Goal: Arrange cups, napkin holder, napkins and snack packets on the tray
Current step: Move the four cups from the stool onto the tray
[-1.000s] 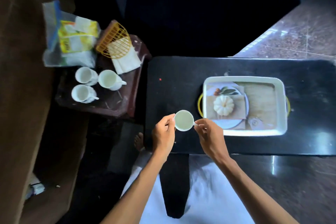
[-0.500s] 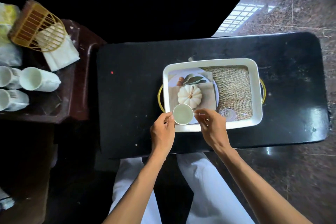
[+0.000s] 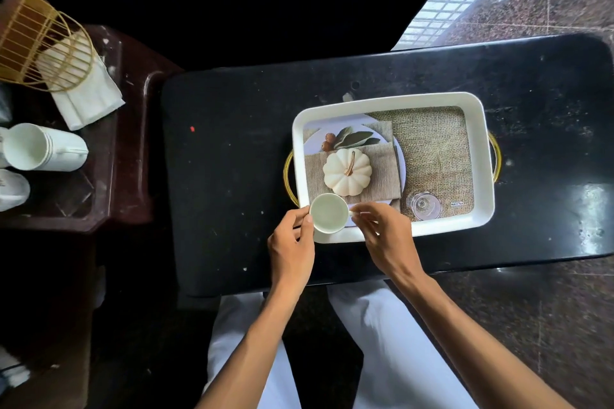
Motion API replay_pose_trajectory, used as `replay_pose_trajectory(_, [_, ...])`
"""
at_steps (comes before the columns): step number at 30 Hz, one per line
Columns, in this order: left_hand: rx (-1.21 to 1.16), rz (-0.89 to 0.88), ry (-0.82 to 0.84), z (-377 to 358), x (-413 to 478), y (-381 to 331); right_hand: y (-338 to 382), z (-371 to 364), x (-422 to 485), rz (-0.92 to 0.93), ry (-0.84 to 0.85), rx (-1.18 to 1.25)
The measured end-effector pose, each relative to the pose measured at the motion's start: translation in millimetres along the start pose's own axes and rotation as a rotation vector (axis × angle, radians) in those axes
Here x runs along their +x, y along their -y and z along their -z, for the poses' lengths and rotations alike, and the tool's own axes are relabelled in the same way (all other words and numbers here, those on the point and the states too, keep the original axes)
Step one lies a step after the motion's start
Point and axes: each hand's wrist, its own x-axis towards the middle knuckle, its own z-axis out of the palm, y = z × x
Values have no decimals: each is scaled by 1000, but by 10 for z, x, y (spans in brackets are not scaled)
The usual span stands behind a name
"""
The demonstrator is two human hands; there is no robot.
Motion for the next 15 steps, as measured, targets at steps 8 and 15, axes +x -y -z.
replay_pose_trajectory(8, [59, -66, 41, 71, 18, 92, -54, 12, -17, 2, 55, -72])
replay_pose_trajectory(15, [23, -75, 100, 236, 23, 120, 143, 171, -16, 61, 166, -214])
